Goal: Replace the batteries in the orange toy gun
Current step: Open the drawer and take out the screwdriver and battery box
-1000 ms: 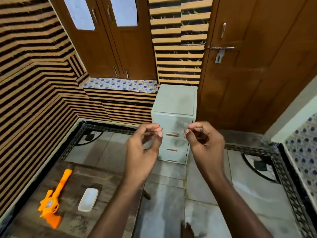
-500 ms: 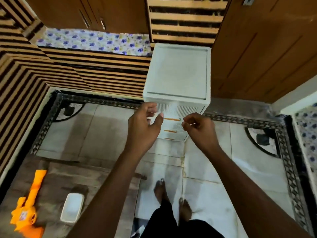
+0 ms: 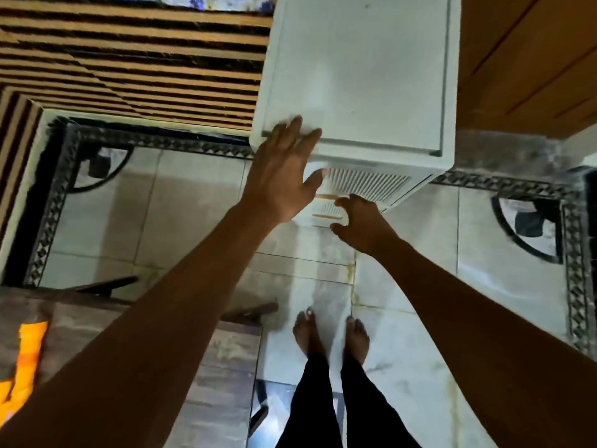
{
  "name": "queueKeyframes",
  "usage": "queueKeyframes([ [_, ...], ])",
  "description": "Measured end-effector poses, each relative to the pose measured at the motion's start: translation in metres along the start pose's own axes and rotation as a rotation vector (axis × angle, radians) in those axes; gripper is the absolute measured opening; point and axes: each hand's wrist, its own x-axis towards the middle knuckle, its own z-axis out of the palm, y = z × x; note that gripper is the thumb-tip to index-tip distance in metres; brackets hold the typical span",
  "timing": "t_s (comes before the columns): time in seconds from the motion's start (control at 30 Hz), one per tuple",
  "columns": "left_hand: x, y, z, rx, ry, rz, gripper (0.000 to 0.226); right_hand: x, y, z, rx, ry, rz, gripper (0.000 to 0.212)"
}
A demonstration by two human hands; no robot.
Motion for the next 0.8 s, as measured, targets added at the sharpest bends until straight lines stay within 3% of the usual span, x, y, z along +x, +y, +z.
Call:
queueKeyframes([
  [0.4, 0.003, -0.021, 0.037, 0.016, 0.132, 0.071, 0.059, 0.051, 0.045, 0.052, -0.275, -0.182, -0.001, 0.071],
  [0.63, 0.004, -0.02, 0.034, 0.014, 0.12, 0.07, 0.059, 0.033, 0.042, 0.057, -0.343, 0.01, -0.027, 0.068],
  [0.8, 0.003, -0.019, 0.031, 0.018, 0.093, 0.049, 0.06, -0.022, 0.037, 0.07, -0.373, 0.092, -0.09, 0.05],
])
